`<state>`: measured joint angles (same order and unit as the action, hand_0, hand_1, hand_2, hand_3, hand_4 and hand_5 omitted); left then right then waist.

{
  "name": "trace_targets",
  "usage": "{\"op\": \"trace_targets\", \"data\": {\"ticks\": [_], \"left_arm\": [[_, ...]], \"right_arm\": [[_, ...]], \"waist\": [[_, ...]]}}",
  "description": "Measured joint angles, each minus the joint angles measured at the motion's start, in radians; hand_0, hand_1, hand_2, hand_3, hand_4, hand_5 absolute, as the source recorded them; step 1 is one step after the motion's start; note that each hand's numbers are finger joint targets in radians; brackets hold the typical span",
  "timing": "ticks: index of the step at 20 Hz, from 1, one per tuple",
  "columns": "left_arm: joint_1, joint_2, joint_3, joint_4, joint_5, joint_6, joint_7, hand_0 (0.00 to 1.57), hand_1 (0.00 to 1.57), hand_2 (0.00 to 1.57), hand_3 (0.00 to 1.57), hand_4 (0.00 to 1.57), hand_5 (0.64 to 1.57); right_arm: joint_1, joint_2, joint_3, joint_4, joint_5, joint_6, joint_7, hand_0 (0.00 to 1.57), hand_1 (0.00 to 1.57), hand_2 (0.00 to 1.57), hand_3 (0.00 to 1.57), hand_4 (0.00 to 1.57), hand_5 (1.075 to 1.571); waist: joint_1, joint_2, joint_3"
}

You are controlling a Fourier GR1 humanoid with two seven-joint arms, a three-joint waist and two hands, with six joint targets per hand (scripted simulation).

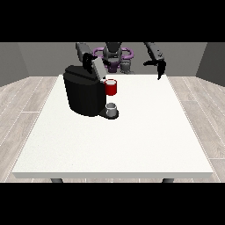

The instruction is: Insert the coffee pod into the coffee machine and close the lid

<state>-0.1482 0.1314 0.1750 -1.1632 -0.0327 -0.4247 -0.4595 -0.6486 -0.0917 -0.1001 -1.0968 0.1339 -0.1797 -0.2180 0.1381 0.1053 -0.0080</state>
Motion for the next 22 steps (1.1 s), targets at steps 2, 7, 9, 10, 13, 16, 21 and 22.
{"op": "trace_targets", "data": {"ticks": [2,7,9,10,13,16,21,22], "left_arm": [[-0.011,0.009,0.005,0.004,0.008,-0.005,0.015,0.00,0.00,0.00,0.00,0.35,1.571],[-0.017,0.021,0.005,0.031,0.009,-0.019,-0.002,0.00,0.00,0.00,0.00,0.36,1.571],[-0.034,0.033,0.015,0.042,0.022,-0.032,0.006,0.00,0.00,0.00,0.00,0.39,1.571],[-0.043,0.036,0.019,0.051,0.021,-0.027,0.005,0.00,0.00,0.00,0.00,0.39,1.571],[-0.056,0.039,0.020,0.073,0.023,-0.033,-0.014,0.00,0.00,0.00,0.00,0.34,1.571],[-0.073,0.042,0.019,0.097,0.017,-0.034,-0.037,0.00,0.00,0.00,0.00,0.32,1.571],[-0.088,0.046,0.014,0.119,0.018,-0.044,-0.042,0.00,0.00,0.00,0.00,0.32,1.571],[-0.092,0.043,0.012,0.121,0.017,-0.040,-0.041,0.00,0.00,0.00,0.00,0.29,1.571]], "right_arm": [[0.000,0.010,0.014,0.001,0.017,-0.014,-0.007,0.00,0.00,0.00,0.00,0.44,1.571],[-0.054,0.022,0.019,0.016,0.017,-0.028,0.054,0.00,0.00,0.00,0.00,0.42,1.571],[-0.071,0.027,0.026,0.019,0.022,-0.037,0.076,0.00,0.00,0.00,0.00,0.44,1.571],[-0.082,0.034,0.034,0.022,0.031,-0.047,0.089,0.00,0.00,0.00,0.00,0.41,1.571],[-0.121,0.052,0.071,0.035,0.081,-0.086,0.112,0.00,0.00,0.00,0.00,0.39,1.571],[-0.184,0.054,0.090,0.056,0.113,-0.093,0.116,0.00,0.00,0.00,0.00,0.42,1.571],[-0.260,0.066,0.125,0.090,0.163,-0.101,0.129,0.00,0.00,0.00,0.00,0.35,1.571],[-0.268,0.072,0.131,0.096,0.161,-0.110,0.126,0.00,0.00,0.00,0.00,0.38,1.571]], "waist": [[0.003,0.001,-0.0003],[0.021,0.009,0.0092],[0.025,0.017,0.0118],[0.024,0.022,0.0122],[0.039,0.034,0.0115],[0.055,0.063,0.0092],[0.074,0.062,0.0080],[0.078,0.059,0.0079]]}}
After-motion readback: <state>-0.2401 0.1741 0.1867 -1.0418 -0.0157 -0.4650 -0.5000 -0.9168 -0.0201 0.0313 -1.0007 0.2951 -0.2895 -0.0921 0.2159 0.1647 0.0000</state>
